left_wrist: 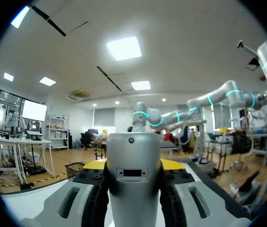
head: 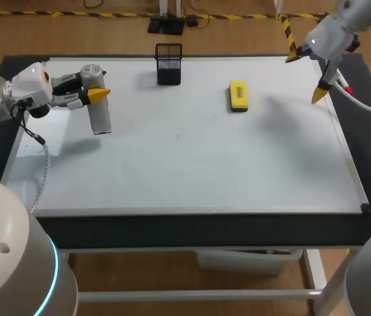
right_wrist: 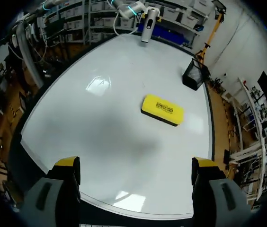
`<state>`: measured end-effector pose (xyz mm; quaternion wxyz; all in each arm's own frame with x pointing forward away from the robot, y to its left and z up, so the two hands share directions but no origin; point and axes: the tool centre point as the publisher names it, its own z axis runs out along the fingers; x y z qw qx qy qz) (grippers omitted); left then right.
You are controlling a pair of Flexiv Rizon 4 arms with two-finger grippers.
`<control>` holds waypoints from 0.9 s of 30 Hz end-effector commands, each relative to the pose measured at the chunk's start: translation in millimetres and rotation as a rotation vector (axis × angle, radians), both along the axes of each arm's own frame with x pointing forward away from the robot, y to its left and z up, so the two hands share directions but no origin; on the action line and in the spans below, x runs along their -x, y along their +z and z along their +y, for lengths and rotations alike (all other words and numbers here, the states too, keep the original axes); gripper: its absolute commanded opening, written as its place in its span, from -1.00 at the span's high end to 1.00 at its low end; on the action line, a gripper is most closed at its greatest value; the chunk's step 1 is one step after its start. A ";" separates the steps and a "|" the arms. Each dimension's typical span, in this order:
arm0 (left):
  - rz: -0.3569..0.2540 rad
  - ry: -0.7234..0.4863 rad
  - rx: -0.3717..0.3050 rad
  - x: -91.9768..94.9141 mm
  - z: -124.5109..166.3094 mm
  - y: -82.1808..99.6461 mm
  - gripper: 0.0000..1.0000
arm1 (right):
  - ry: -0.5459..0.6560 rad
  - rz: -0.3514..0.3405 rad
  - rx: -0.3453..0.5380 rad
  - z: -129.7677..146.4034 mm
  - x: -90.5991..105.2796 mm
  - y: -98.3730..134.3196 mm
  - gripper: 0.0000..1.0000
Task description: Pick up the inspection probe, press it on each red-marked spot on the whiteboard one by one, put down the probe, pick up the eraser, and wipe off all the red marks.
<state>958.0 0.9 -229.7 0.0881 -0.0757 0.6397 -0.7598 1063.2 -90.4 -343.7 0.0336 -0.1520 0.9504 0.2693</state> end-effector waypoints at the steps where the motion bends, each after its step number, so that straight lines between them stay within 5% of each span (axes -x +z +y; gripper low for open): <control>1: -0.001 0.001 0.001 -0.1 -0.3 0.4 1.00 | -0.039 0.018 -0.052 -13.0 3.1 8.9 -1.00; 10: -0.001 0.001 0.001 -0.1 -0.3 0.4 1.00 | -0.136 0.003 -0.149 -17.8 3.8 22.4 -1.00; 27: -0.017 -0.018 -0.012 -3.5 -6.0 7.2 1.00 | -0.139 0.000 -0.148 -17.8 1.8 31.2 -1.00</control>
